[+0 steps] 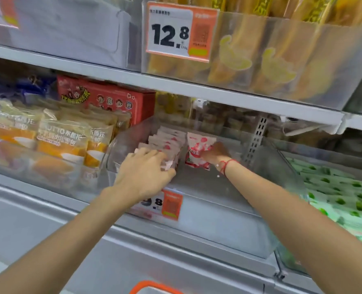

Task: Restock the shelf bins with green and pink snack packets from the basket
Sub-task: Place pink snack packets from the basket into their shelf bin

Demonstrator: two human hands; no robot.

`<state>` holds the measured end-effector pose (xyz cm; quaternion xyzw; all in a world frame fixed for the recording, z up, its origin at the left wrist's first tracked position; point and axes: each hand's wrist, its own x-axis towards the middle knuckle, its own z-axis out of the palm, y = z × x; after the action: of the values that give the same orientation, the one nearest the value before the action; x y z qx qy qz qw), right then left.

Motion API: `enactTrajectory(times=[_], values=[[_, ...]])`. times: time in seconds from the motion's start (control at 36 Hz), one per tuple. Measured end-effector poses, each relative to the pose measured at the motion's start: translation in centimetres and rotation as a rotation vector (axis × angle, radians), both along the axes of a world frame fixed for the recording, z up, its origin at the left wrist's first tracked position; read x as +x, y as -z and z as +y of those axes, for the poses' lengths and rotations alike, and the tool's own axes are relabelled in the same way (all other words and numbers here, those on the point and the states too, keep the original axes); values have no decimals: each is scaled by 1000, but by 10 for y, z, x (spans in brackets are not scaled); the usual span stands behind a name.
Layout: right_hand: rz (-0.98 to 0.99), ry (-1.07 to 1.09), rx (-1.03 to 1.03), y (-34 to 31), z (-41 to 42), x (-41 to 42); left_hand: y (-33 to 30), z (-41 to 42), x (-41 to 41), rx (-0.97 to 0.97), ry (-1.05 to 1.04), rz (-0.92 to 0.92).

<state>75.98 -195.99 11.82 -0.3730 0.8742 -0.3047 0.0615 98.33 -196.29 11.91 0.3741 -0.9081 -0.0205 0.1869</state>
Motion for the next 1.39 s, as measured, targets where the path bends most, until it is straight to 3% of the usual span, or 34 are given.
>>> enactTrajectory(times=[0.19, 0.36, 0.47, 0.67, 0.89, 1.14, 1.28, 1.39], values=[[25, -41, 24, 21, -34, -11, 4, -1, -1, -11, 8, 33], [-192, 133, -228, 36, -49, -10, 6, 0, -2, -3, 9, 45], [-258, 286, -270, 36, -48, -6, 6, -2, -2, -10, 11, 51], [-362, 194, -377, 46, -58, -19, 5, 1, -1, 1, 15, 73], [-508, 135, -315, 30, -39, -15, 6, 0, -2, 1, 8, 107], [-379, 0, -101, -10, 20, 38, 8, 1, -1, -43, 11, 230], [-117, -270, -199, -27, 92, 82, 5, 19, 5, -328, 38, 407], [300, -394, -318, -22, 151, 101, 7, 63, 6, -369, 46, 586]])
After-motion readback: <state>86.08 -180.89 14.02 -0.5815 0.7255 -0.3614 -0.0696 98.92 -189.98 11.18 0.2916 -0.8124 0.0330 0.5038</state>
